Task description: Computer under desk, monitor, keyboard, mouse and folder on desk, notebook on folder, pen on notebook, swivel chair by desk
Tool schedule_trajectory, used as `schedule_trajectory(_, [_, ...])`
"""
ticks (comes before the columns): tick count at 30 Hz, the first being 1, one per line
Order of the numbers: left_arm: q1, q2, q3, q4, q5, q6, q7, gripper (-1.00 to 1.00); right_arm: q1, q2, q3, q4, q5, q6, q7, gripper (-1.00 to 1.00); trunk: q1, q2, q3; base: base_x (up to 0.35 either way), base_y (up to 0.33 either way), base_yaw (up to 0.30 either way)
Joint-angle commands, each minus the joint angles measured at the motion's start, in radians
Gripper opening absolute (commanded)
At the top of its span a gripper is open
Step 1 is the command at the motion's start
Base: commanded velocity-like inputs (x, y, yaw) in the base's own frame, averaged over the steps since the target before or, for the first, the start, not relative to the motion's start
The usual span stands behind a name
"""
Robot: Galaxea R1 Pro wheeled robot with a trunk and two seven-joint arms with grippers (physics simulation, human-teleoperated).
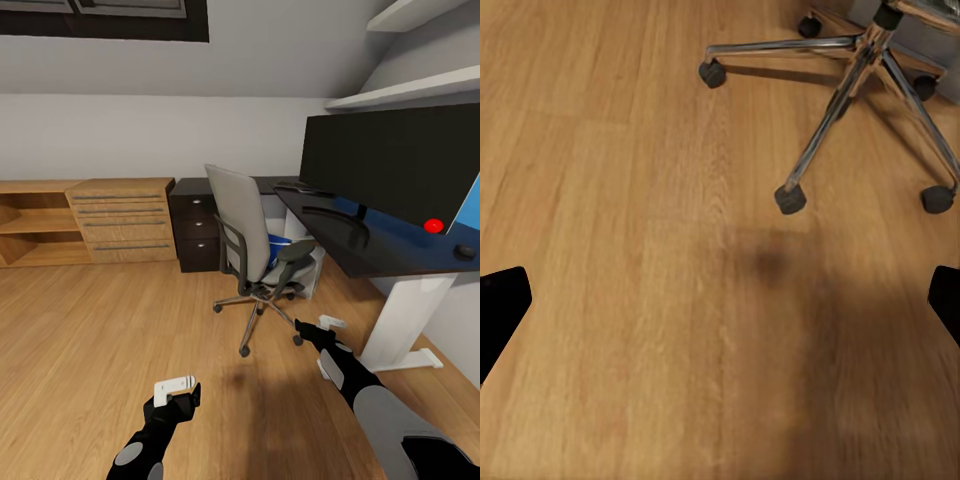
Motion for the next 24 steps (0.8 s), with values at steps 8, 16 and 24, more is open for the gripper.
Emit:
schedule_trajectory(8, [0.000, 0.000, 0.000, -0.001, 0.011, 0.004, 0.009, 1.00, 0.001, -0.001, 0.000, 0.001, -0.009, -0.002, 0.000, 1.00, 0.027, -0.050, -0.023, 0.000, 0.000, 0.000])
schedule_trajectory(16, [-0.001, 0.001, 0.000, 0.000, 0.011, 0.004, 0.009, 1.00, 0.001, -0.001, 0.001, 0.002, -0.008, -0.003, 0.001, 1.00, 0.027, -0.050, -0.023, 0.000, 0.000, 0.000])
schedule_trajectory(24, [0.000, 0.018, 0.001, 0.002, 0.011, 0.003, 0.009, 1.00, 0.001, 0.000, 0.002, 0.002, -0.007, -0.004, 0.001, 1.00, 0.027, -0.050, -0.023, 0.172, 0.000, 0.000])
